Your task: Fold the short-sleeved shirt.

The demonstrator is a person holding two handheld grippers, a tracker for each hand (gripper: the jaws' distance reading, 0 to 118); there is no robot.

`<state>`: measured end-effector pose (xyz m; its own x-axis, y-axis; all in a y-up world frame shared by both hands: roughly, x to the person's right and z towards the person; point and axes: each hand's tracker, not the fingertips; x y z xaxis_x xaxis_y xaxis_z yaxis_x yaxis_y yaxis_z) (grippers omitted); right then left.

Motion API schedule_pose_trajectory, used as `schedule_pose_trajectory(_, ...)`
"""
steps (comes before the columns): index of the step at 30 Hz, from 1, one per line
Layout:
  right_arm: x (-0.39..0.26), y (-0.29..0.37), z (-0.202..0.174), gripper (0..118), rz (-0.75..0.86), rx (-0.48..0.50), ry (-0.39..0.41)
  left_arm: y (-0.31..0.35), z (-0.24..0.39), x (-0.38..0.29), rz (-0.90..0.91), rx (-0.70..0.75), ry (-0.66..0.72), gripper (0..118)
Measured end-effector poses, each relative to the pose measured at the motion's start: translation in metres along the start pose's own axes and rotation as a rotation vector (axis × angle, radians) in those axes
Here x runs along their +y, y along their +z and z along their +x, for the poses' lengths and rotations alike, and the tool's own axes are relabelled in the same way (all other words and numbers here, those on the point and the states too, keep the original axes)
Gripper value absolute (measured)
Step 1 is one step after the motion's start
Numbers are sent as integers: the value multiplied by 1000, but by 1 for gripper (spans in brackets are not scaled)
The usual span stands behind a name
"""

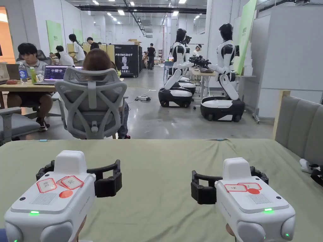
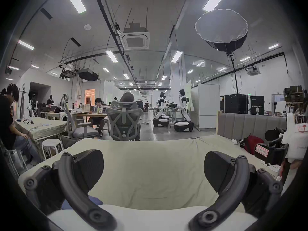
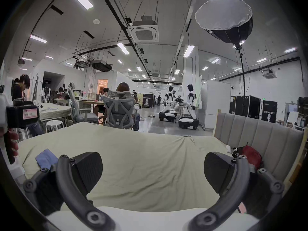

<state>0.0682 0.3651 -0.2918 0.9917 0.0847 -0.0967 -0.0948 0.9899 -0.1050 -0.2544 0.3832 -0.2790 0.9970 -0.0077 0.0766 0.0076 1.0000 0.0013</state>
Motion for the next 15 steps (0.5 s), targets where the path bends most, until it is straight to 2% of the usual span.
schedule_pose_trajectory(4, 2, -1, -4, 118, -4, 5, 7, 0, 1, -2, -4, 3, -4, 118)
schedule_pose_trajectory(7, 3, -4, -6, 118, -32, -12, -27, 0, 1, -3, -8, 2, 0, 118)
schedule_pose_trajectory(11, 2, -10, -9, 118, -84, -129, 2, 1, 0, -3, -17, -3, 4, 118)
schedule_pose_trajectory(15, 4, -14, -10, 118, -132, -243, -50, 2, 0, -4, -16, 4, 5, 118)
